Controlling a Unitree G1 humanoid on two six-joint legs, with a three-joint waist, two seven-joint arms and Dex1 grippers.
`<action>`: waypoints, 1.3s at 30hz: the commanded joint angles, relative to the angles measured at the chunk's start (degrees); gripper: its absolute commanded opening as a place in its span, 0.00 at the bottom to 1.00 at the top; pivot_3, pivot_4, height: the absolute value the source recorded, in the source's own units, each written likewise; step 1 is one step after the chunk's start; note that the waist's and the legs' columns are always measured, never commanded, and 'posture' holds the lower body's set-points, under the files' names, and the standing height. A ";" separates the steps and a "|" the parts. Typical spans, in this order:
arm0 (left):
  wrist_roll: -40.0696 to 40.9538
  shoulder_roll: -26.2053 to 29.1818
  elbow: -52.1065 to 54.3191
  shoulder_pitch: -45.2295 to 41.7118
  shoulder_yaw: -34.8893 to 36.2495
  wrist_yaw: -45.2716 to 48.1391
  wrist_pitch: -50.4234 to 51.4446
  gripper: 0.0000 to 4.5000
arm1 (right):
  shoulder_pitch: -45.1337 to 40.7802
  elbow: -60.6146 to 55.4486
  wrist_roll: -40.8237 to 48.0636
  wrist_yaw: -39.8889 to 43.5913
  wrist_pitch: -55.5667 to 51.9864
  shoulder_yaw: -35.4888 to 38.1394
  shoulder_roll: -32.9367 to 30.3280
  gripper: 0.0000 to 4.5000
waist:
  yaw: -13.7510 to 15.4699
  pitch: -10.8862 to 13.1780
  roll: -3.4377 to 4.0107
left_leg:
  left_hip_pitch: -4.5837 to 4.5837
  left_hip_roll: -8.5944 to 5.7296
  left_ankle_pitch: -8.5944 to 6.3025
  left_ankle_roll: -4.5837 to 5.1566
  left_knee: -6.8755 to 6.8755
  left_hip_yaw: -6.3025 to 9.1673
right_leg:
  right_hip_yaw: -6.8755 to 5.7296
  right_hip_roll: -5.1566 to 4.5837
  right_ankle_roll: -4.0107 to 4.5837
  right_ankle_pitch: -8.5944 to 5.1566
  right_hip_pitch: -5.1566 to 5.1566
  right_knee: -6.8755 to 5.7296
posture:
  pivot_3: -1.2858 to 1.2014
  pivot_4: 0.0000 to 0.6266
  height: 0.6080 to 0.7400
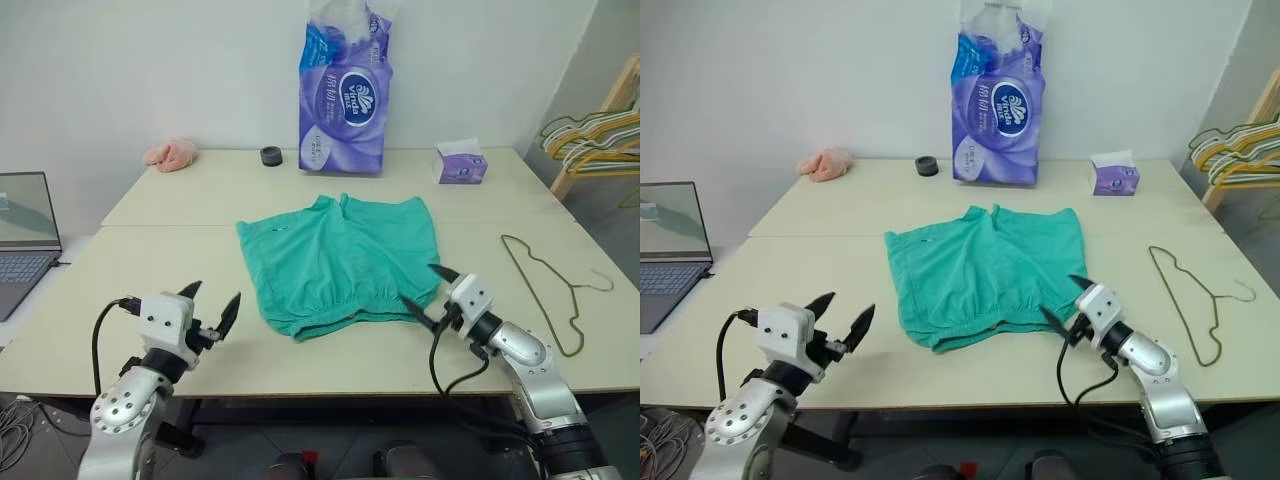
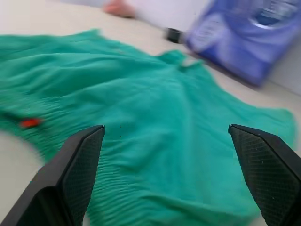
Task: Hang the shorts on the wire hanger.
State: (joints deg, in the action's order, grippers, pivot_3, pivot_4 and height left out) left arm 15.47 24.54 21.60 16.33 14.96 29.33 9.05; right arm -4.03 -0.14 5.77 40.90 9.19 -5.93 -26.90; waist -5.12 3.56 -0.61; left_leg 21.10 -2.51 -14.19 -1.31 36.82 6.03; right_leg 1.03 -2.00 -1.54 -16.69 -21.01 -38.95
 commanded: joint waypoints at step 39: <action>21.20 17.74 6.39 6.07 16.54 18.59 16.06 0.83 | -25.05 23.51 -31.65 -4.46 9.70 -27.90 16.19 0.63 | 0.09 0.58 -0.04 | -0.38 0.34 -0.15 -0.24 -0.05 0.22 | -0.07 0.37 0.81 -0.29 0.06 -0.05 | 0.47 0.04 1.00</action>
State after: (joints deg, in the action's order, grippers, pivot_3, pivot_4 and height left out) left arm 36.22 41.37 28.16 22.89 29.33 48.02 25.25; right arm -28.13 23.03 -24.85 37.74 19.80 -33.97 -10.87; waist -5.02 4.14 -0.65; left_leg 20.72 -2.17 -14.34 -1.55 36.77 6.24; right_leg 0.97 -1.62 -0.72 -16.99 -20.97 -39.00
